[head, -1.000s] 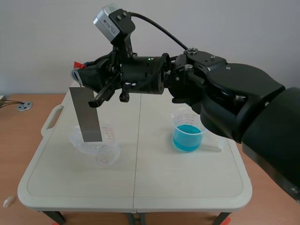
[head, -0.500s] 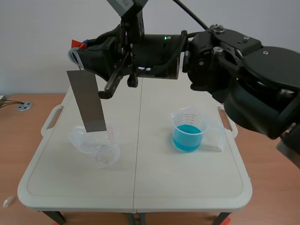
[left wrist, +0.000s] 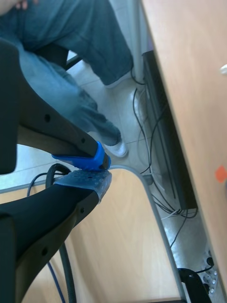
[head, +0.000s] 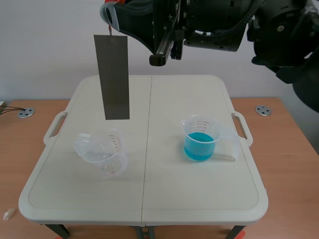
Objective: Hold the metal plate by the orange handle, dip it into the blue solution, take it out and point at it, then put the plate back in the beaker on the left.
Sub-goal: 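Lift the metal plate out of the left beaker, then move the plate over the blue solution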
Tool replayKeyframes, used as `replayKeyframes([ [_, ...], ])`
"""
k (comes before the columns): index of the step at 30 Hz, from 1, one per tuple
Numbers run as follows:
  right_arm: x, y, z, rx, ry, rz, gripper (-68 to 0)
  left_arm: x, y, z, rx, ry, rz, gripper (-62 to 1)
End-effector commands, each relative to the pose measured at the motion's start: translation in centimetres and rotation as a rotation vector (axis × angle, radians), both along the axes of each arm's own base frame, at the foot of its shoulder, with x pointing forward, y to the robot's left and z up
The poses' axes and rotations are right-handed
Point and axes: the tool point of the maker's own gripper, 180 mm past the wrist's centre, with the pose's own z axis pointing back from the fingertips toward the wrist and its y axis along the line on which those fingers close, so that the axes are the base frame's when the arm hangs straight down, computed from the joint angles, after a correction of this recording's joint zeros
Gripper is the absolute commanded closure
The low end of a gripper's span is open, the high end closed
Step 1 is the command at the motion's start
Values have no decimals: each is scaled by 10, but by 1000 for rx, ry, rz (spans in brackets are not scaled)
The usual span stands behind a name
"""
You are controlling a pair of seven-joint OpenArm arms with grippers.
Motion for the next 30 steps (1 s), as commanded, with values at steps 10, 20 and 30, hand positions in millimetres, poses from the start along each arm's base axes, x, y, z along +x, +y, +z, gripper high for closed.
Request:
replayKeyframes([
  [10, 26, -67, 37, 25, -43, -127, -15, 43, -4, 36, 21, -134, -61, -26],
  [20, 38, -109, 51, -14, -79, -225, -15, 111, -43, 93, 9, -332, -255, -26],
  [30, 40, -128, 29, -53, -24, -288, -14, 172, -89, 150, -147, -534, -418, -26],
])
